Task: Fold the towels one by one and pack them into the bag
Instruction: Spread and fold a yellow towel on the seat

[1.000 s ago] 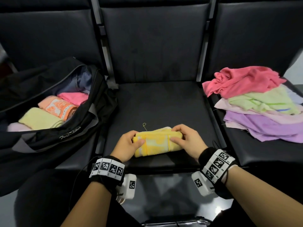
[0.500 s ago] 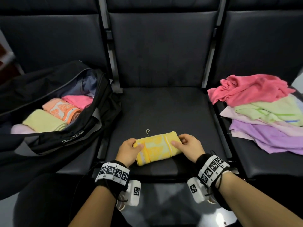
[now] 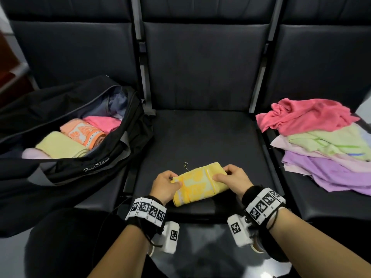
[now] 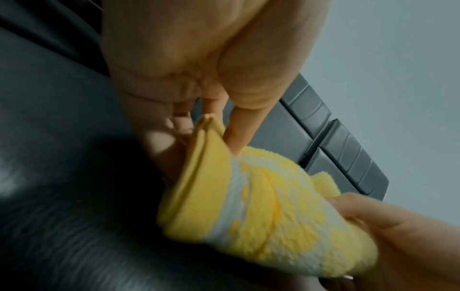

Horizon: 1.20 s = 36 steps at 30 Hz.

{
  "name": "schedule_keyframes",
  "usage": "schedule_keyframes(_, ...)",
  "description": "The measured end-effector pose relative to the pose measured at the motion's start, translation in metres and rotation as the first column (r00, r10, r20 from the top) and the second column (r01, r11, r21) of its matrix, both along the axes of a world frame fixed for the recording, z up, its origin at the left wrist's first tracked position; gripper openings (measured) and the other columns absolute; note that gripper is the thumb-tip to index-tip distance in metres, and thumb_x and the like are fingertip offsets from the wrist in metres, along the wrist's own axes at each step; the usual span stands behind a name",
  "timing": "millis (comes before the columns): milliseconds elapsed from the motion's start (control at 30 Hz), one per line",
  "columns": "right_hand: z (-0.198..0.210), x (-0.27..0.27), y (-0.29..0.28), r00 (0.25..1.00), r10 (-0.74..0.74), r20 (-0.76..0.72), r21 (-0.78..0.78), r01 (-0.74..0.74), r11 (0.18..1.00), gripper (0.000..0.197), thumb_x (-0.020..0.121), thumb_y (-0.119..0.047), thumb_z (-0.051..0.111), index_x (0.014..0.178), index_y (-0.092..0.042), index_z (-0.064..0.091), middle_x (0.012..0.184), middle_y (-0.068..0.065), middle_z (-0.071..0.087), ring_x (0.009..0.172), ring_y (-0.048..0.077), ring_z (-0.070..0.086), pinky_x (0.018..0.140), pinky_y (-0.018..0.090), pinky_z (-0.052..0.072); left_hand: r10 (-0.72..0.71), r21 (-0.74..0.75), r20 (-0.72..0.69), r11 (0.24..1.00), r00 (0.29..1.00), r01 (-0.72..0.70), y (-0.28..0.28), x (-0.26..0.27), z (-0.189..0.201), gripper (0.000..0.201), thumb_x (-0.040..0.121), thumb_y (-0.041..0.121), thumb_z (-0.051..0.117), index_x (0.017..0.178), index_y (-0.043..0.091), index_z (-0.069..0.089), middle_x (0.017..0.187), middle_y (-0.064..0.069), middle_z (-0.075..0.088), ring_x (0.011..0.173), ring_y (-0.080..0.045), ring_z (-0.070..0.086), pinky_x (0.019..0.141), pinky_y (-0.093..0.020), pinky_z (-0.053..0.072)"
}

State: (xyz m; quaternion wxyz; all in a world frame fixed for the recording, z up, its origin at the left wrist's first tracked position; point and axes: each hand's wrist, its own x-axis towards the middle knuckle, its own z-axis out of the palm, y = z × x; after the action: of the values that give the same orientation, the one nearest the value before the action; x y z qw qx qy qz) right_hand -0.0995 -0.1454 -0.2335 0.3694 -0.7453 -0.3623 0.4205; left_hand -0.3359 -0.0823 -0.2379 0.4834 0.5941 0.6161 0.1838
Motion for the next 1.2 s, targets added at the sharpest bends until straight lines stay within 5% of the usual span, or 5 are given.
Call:
schedule_keyframes(167,0.04,-0.01,-0.001,0.992,0.104,0.068,0.225,-0.117,0.967,0.037,0.062,-0.027,0.077,0.08,-0.008,0.05,0.065,-0.006,0.041,0.061,0.01,0.037,0.057,0.027,0.032,-0.199,0.071,-0.086,0.976,0.976,0.205,0.003,-0.004,0.025,0.055,0.072,0.012,0.071,0.125,0.027,0.062,0.133,-0.001,0.051,0.125,-0.021,0.05,0.107,-0.039,0.044)
schedule_keyframes(367,0.104,-0.033,0.002,0.841,0.422,0.34,0.229,-0.509,0.83,0.033,0.062,-0.026,0.076,0.087,-0.03,0.054,0.074,-0.011,0.063,0.063,0.003,0.054,0.059,0.028,0.047,-0.492,0.127,0.319,0.869,0.81,0.478,-0.008,0.002,0.064,0.108,0.062,0.018,0.085,0.153,0.031,0.029,0.146,0.006,0.047,0.135,-0.009,0.047,0.112,-0.032,0.041)
schedule_keyframes(533,0.136,-0.059,0.016,0.818,0.434,0.378,0.327,-0.556,0.764,0.035,0.065,-0.022,0.078,0.096,-0.032,0.064,0.09,-0.011,0.07,0.081,0.008,0.067,0.071,0.023,0.053,-0.397,0.085,0.602,0.895,0.693,0.439,-0.006,-0.005,0.075,0.07,0.065,0.0,0.083,0.128,0.014,0.058,0.111,-0.001,0.073,0.105,-0.016,0.069,0.089,-0.034,0.056)
schedule_keyframes(733,0.14,-0.102,0.053,0.939,0.337,0.073,0.437,-0.334,0.835,0.066,0.073,-0.021,0.087,0.129,-0.031,0.053,0.105,0.001,0.071,0.1,0.016,0.069,0.087,0.032,0.056,-0.161,0.089,0.684,0.986,0.711,0.138,0.009,-0.052,0.083,0.061,0.072,0.006,0.078,0.129,0.01,0.057,0.119,-0.013,0.072,0.109,-0.025,0.069,0.091,-0.039,0.057)
schedule_keyframes(1200,0.131,-0.222,0.146,0.725,0.688,-0.028,0.201,-0.67,0.714,0.044,0.083,-0.014,0.079,0.123,-0.014,0.061,0.113,0.004,0.073,0.103,0.02,0.071,0.09,0.05,0.057,0.18,0.072,0.657,0.952,0.732,-0.299,0.073,-0.171,0.103,0.037,0.091,0.006,0.067,0.127,0.005,0.06,0.114,-0.008,0.074,0.107,-0.022,0.071,0.086,-0.035,0.059)
